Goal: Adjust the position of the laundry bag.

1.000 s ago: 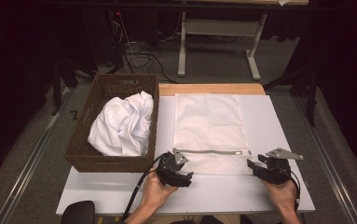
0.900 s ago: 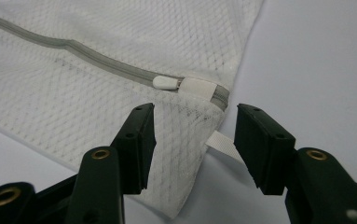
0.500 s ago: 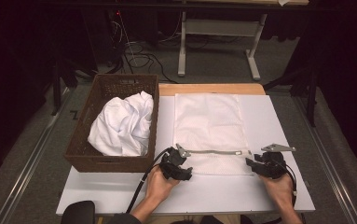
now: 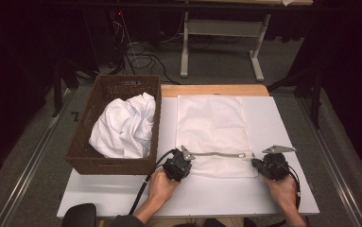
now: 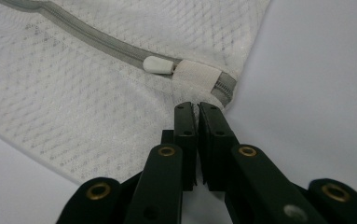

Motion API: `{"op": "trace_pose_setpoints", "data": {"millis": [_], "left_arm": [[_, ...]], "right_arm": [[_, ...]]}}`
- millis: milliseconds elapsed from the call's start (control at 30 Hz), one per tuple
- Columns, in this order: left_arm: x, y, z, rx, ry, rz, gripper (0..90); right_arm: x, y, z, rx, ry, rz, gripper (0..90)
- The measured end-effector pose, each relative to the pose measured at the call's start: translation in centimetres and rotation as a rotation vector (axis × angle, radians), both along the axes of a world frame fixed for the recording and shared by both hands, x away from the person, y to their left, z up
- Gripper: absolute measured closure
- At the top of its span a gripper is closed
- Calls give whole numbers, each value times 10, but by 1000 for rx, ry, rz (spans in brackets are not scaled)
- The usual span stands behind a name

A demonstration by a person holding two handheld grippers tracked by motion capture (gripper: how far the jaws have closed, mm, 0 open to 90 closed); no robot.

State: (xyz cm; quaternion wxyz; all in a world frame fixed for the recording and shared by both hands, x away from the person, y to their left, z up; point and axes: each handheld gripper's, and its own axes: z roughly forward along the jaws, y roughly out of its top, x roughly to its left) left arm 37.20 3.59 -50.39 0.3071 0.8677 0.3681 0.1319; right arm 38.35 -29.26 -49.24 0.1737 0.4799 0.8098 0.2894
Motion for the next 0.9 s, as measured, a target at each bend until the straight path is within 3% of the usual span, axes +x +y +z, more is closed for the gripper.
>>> {"op": "trace_pose_setpoints", "data": {"millis": [133, 433, 900], "left_arm": [[-1, 1, 1, 2, -7, -12, 898], [-10, 8, 4, -24, 25, -62, 897], [-28, 25, 3, -65, 80, -91, 896]], "right_arm": [[-1, 1, 1, -8, -6, 14, 884], [-13, 2, 5, -19, 12, 42, 884], [-32, 8, 7, -12, 29, 68, 878]]}}
